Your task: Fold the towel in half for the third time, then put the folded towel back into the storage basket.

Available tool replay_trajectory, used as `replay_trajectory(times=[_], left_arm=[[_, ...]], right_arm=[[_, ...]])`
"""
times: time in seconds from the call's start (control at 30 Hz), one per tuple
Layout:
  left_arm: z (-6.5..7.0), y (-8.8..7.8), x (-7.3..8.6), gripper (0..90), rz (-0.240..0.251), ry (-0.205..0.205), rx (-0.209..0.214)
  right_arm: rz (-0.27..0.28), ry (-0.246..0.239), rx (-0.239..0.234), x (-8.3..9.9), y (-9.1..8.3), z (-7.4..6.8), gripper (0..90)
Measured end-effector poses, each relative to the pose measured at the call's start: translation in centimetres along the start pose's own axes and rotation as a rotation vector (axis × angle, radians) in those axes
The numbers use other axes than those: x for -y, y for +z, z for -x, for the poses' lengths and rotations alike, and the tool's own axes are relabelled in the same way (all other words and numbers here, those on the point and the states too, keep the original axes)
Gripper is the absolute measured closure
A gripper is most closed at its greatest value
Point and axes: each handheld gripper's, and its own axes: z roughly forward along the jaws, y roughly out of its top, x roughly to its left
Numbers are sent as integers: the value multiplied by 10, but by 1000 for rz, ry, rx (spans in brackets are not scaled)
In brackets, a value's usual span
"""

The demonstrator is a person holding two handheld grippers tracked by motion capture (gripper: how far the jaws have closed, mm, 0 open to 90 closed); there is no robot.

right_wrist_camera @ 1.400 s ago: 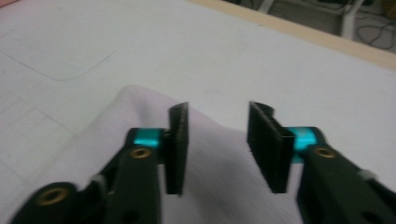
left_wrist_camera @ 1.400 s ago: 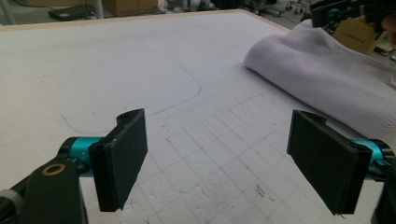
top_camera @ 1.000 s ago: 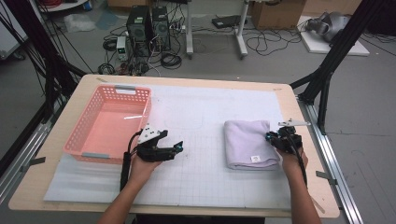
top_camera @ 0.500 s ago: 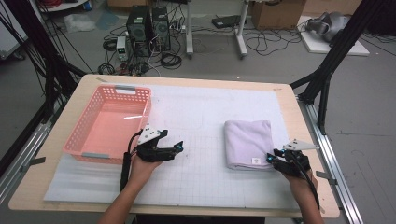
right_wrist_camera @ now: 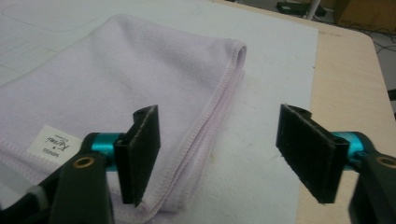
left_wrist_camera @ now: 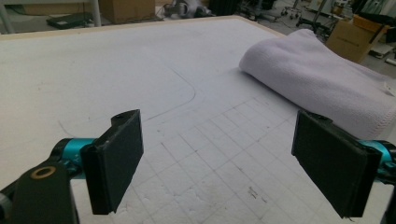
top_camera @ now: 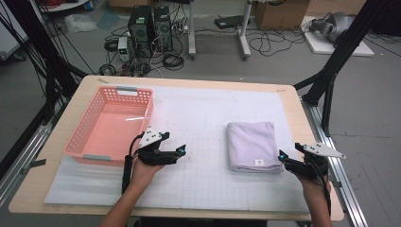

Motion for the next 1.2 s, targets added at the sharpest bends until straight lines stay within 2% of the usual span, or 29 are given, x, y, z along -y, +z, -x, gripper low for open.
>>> replay_trajectory(times=[0.27, 0.4, 0.73, 0.87, 1.0, 1.1, 1.2], left_arm=[[-1, -2, 2, 168, 6, -6, 27], [1, 0, 2, 168, 5, 6, 37], [4, 6, 3, 174, -2, 15, 41], [6, 9, 4, 177, 1, 15, 36], [10, 16, 5, 188, -12, -4, 57], [12, 19, 5, 196, -30, 0, 63], [13, 24, 3, 210, -38, -21, 76]], right_arm=[[-2, 19, -25, -2, 6, 2, 207], [-8, 13, -42, -2, 8, 0, 194], [-1, 18, -28, -1, 4, 3, 193], [-15, -5, -21, 0, 4, 1, 193], [-15, -8, -30, 0, 5, 0, 193], [-15, -4, -36, -1, 5, -1, 194], [-12, 2, -40, -2, 4, -1, 194]])
